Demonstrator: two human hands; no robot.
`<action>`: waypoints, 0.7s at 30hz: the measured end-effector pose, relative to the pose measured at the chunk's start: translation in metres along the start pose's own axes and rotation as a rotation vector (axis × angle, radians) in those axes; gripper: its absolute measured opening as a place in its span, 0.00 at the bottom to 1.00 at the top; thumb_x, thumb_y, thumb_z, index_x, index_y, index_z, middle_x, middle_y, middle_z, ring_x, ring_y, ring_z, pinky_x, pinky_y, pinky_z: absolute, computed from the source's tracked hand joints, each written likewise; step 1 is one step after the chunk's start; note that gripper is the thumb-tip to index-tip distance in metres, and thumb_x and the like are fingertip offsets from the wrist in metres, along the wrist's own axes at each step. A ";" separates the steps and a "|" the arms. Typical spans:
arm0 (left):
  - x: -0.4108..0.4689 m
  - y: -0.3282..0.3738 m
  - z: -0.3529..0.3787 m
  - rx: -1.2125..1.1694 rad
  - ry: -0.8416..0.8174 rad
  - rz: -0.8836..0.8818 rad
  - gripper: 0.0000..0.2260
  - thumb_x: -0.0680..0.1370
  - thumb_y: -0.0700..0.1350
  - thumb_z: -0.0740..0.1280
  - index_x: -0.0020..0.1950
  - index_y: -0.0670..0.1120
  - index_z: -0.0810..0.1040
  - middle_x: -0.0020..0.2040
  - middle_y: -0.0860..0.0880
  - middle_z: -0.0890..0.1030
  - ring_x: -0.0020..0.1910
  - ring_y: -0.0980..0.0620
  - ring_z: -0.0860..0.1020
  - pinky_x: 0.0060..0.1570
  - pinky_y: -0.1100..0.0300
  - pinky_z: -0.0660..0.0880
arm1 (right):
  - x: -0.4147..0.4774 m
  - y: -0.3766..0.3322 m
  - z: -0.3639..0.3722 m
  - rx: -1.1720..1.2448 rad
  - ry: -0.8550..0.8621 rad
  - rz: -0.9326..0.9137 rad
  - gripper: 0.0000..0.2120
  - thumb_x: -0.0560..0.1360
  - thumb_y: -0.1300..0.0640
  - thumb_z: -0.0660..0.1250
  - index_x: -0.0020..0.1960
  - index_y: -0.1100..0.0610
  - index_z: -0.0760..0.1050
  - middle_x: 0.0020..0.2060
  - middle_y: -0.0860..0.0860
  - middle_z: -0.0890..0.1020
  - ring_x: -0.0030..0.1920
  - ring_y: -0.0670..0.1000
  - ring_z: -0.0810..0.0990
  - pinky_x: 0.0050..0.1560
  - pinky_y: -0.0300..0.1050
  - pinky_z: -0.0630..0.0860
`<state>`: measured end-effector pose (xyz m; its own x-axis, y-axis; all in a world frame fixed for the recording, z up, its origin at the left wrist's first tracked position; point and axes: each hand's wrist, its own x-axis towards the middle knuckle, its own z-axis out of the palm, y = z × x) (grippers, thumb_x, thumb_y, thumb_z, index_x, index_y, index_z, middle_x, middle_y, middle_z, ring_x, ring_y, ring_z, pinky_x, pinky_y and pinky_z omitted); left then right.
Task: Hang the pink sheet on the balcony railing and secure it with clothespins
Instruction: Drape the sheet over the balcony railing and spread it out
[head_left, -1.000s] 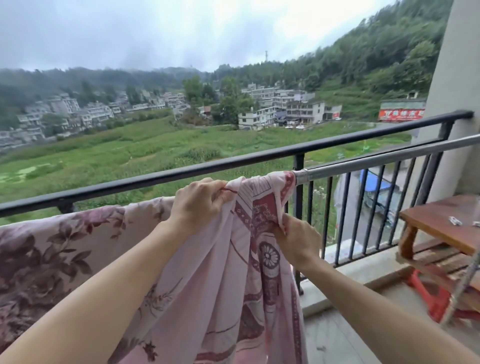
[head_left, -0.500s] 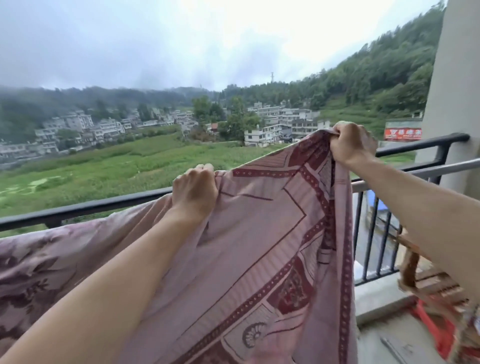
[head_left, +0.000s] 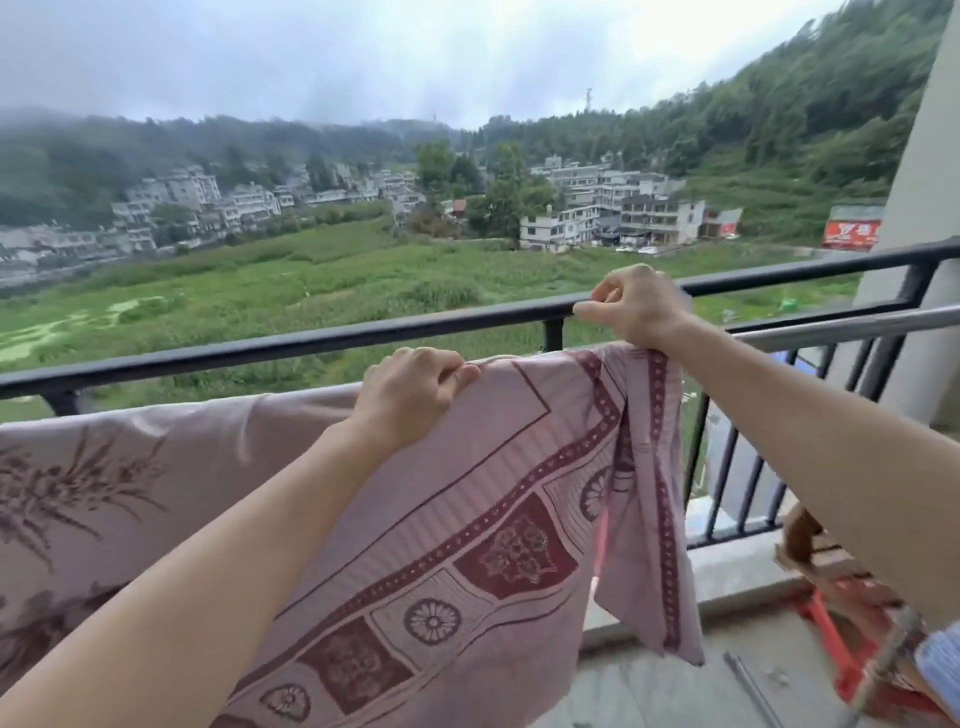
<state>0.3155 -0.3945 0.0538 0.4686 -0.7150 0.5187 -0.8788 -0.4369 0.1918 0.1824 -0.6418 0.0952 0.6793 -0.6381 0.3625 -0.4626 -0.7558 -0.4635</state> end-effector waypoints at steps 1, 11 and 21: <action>-0.001 0.000 0.002 -0.016 0.042 -0.006 0.17 0.79 0.57 0.60 0.37 0.48 0.75 0.31 0.53 0.76 0.37 0.46 0.76 0.34 0.55 0.67 | -0.007 0.004 -0.003 0.016 0.059 -0.033 0.19 0.68 0.31 0.67 0.44 0.47 0.78 0.39 0.43 0.81 0.41 0.46 0.79 0.39 0.42 0.74; -0.010 0.037 0.001 -0.121 0.293 -0.002 0.15 0.80 0.50 0.62 0.39 0.42 0.78 0.32 0.47 0.78 0.35 0.41 0.76 0.34 0.51 0.71 | -0.053 0.023 -0.015 0.010 0.177 -0.053 0.14 0.77 0.49 0.67 0.36 0.54 0.82 0.32 0.43 0.79 0.36 0.48 0.79 0.31 0.38 0.66; 0.030 0.094 0.003 -0.047 0.170 0.062 0.13 0.80 0.50 0.60 0.39 0.46 0.76 0.40 0.45 0.81 0.40 0.41 0.78 0.37 0.54 0.67 | -0.032 0.103 -0.104 -0.081 0.481 0.364 0.10 0.76 0.52 0.64 0.44 0.57 0.80 0.46 0.57 0.84 0.50 0.59 0.81 0.52 0.50 0.78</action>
<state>0.2467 -0.4583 0.0851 0.3947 -0.6356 0.6635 -0.9107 -0.3661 0.1911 0.0539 -0.7141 0.1197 0.1440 -0.8383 0.5259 -0.6713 -0.4732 -0.5705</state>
